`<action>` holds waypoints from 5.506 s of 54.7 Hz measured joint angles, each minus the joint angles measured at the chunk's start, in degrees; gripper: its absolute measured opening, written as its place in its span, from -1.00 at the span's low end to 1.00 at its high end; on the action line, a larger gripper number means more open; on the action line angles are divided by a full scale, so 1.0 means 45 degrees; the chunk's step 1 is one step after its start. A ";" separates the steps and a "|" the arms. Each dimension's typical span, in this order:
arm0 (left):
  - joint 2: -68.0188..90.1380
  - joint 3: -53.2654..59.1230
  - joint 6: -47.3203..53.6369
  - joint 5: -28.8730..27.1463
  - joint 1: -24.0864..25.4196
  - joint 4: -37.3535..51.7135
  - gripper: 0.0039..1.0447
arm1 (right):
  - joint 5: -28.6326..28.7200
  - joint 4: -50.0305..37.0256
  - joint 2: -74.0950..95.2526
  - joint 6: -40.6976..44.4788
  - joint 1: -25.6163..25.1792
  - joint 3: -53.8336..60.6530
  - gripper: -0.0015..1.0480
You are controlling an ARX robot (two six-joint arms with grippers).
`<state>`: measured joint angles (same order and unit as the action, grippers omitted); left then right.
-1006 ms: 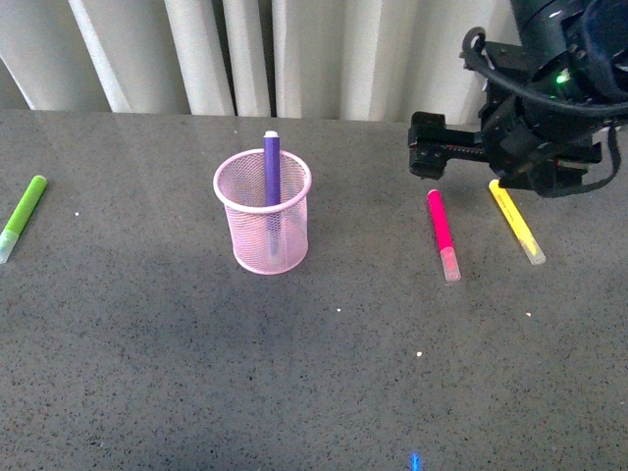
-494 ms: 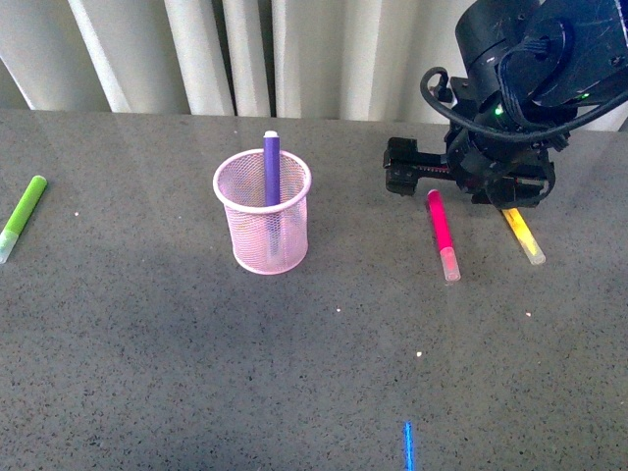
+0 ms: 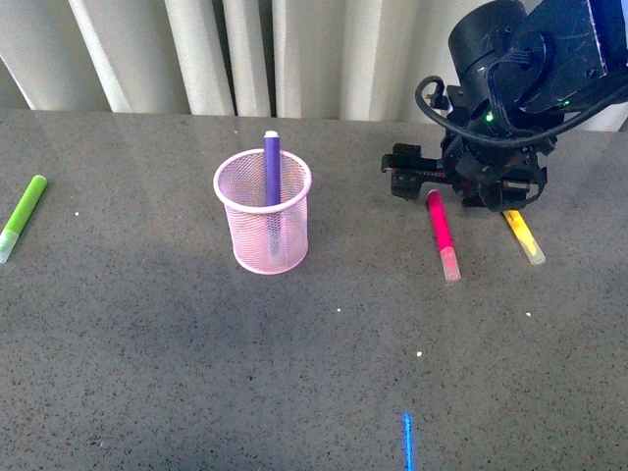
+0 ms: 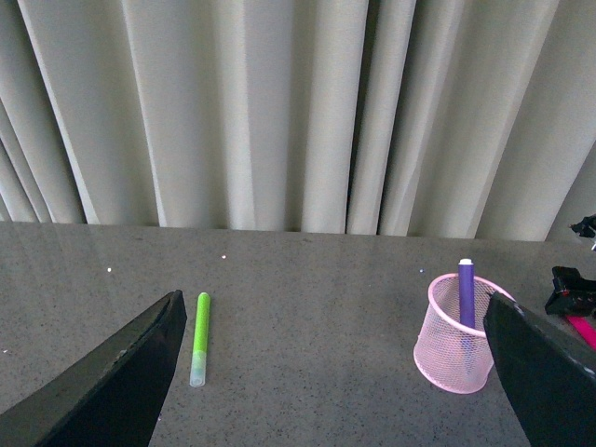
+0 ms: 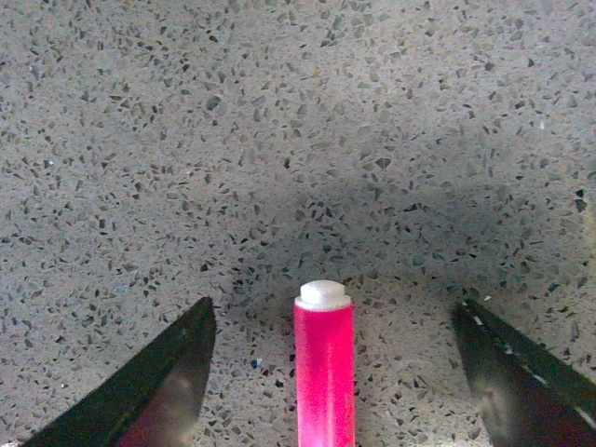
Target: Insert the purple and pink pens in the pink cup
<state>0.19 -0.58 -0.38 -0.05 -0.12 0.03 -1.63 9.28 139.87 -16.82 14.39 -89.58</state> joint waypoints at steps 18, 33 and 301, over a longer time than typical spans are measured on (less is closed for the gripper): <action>0.0000 0.0000 -0.0005 0.0005 0.0000 0.0000 0.88 | 0.0073 0.0131 0.0015 -0.0374 0.0126 -0.0005 -0.62; 0.0000 0.0000 -0.0005 0.0005 0.0000 0.0000 0.88 | 0.0039 0.0058 0.0015 -0.0389 0.0214 -0.0053 -0.77; 0.0000 0.0000 -0.0005 0.0005 0.0000 0.0000 0.88 | 0.0340 -0.6533 -2.6641 0.3735 -0.3167 1.9691 -0.93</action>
<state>0.19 -0.58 -0.40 -0.03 -0.12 0.03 -0.10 -20.12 19.99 -0.01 0.14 -0.97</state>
